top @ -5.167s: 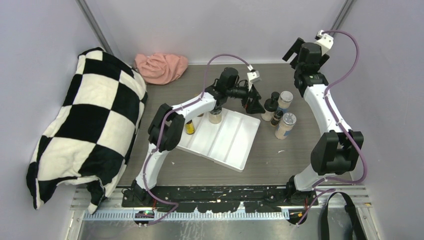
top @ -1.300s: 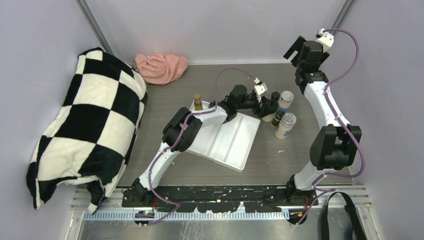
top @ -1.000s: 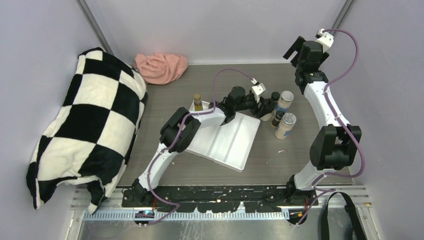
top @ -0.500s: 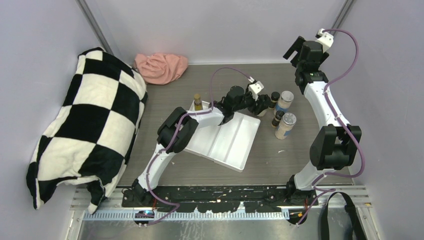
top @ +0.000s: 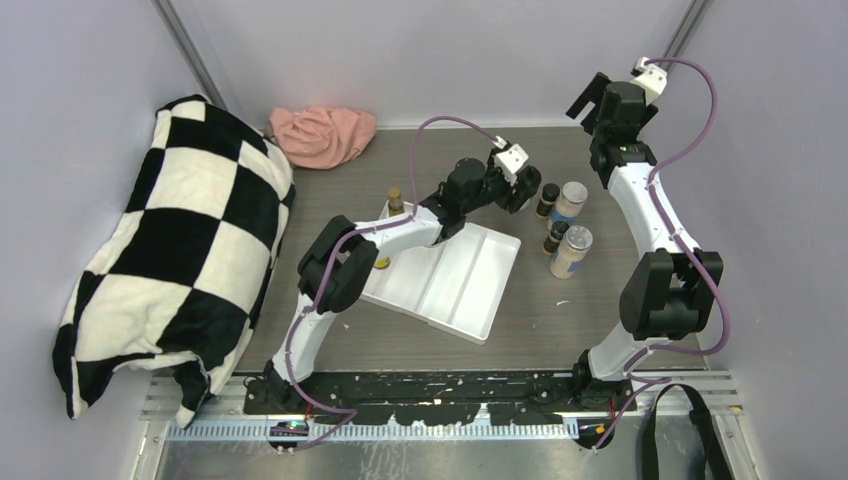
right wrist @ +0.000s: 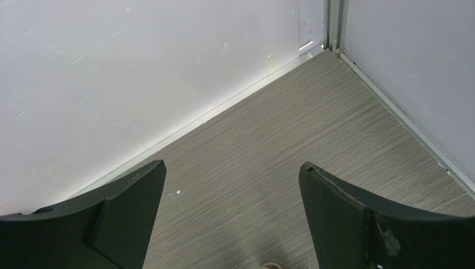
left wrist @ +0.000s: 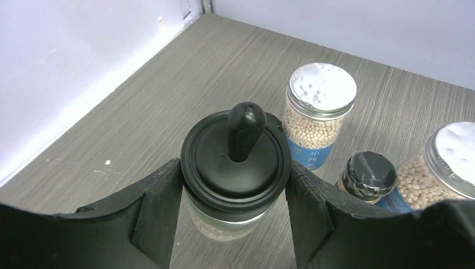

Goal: Organize the condiment bottles
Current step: Place the bottle in the storage box.

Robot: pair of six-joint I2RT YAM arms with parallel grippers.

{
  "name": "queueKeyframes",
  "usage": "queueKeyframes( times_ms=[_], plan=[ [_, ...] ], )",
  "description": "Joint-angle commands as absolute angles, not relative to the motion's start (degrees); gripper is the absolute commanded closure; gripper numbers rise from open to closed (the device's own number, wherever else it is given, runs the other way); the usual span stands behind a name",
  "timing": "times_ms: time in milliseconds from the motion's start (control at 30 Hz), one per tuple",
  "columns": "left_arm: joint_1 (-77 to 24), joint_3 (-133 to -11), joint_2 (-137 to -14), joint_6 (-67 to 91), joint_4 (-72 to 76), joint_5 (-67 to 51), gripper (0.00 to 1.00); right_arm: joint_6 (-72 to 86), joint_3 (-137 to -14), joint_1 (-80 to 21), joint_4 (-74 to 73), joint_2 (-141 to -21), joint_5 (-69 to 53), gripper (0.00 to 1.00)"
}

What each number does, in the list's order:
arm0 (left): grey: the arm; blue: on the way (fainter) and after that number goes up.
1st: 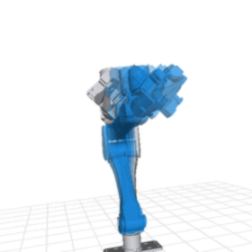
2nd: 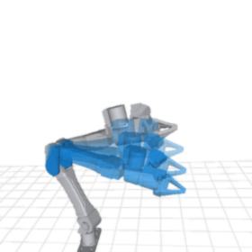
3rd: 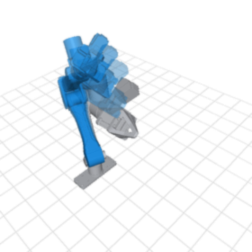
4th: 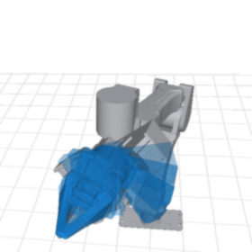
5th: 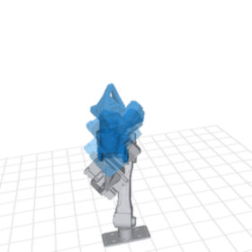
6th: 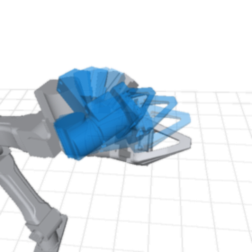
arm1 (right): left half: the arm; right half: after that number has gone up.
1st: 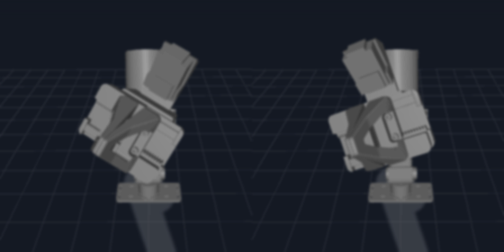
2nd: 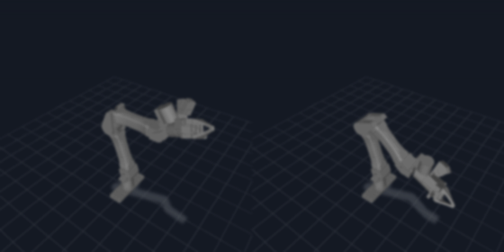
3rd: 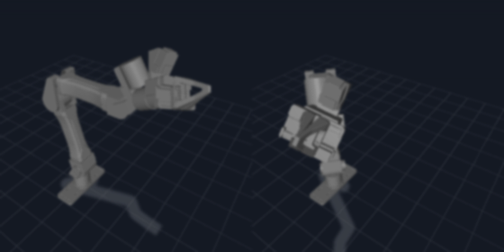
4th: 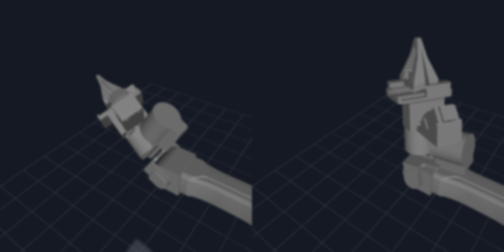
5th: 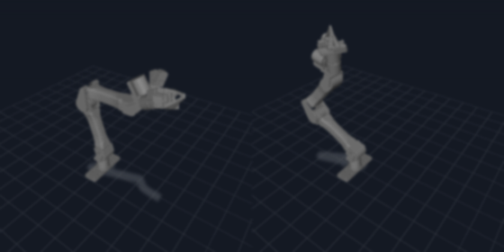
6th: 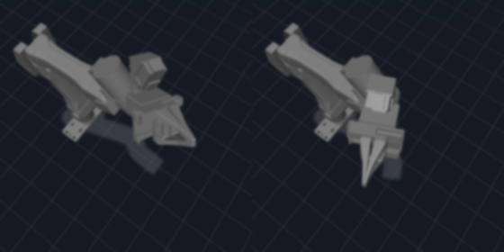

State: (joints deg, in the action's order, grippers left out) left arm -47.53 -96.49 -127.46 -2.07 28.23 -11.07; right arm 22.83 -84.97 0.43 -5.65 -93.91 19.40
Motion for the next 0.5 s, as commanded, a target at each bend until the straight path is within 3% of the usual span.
queueKeyframes(
  times_ms=[0,467],
  plan=[
    [-48.31,-95.47,-119.01,-4.77,30.73,-7.33,1.0,22.98,-85.12,0.08,-4.74,-90.93,19.55,0.05],
    [-51.07,-85.77,-105.88,-6.15,27.05,3.22,1.0,24.6,-82.04,0.09,-5.92,-85.82,19.08,0.05]
  ],
)
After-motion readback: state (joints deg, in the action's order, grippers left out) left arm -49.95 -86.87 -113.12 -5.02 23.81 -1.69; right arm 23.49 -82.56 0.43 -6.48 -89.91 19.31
